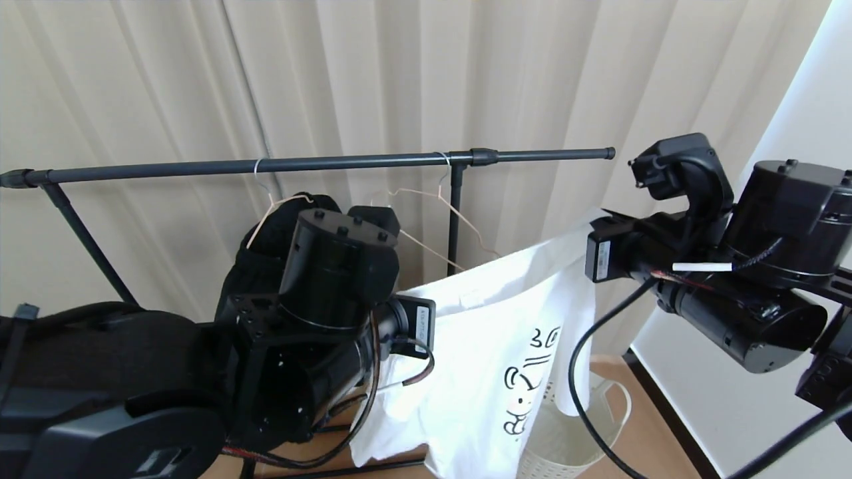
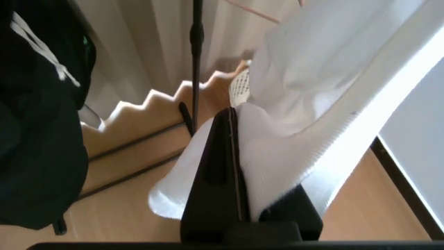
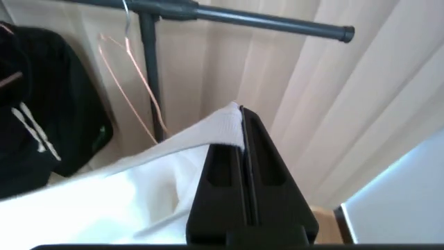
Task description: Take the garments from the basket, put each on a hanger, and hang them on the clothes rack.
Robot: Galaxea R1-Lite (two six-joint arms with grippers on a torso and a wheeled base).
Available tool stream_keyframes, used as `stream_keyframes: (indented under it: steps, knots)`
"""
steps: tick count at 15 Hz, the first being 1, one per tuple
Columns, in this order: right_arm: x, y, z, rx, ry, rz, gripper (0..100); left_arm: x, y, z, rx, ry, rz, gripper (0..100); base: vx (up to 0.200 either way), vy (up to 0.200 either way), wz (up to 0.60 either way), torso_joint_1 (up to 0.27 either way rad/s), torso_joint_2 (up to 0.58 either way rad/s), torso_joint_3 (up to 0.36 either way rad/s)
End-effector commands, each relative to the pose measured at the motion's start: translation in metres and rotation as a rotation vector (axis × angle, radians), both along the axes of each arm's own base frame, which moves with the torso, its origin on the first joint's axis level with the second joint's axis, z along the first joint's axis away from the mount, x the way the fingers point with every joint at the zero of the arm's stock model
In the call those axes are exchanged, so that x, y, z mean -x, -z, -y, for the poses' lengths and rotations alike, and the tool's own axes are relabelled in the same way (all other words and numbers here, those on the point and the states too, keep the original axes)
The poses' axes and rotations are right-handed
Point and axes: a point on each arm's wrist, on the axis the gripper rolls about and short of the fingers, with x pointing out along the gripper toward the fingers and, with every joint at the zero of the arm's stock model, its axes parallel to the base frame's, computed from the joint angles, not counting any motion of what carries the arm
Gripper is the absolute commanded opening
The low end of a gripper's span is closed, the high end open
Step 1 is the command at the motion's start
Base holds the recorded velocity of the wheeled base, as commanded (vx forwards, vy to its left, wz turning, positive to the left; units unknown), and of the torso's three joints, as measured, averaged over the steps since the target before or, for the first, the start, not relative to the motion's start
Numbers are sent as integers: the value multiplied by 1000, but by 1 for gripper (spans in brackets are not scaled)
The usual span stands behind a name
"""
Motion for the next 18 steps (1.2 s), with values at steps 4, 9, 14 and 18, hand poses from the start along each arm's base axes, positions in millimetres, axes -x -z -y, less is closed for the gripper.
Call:
stream_keyframes:
  steps: [4,9,14,18]
  knots:
    - [46,-38,-6,78,-88,-287,0,-14,-21,-9,11,-20,37,0,0,0,0,0,0,0]
    - [21,-48,-30,-148,-24,-496,0,-23,-32,-25,19,76,48,0,0,0,0,0,0,0]
    - [22,-47,-29,-151,-21,-493,0,-30,-61,-31,104,146,108,0,0,0,0,0,0,0]
    - [60,-47,-26,-72,-130,-491,0,-48,-75,-31,109,220,159,0,0,0,0,0,0,0]
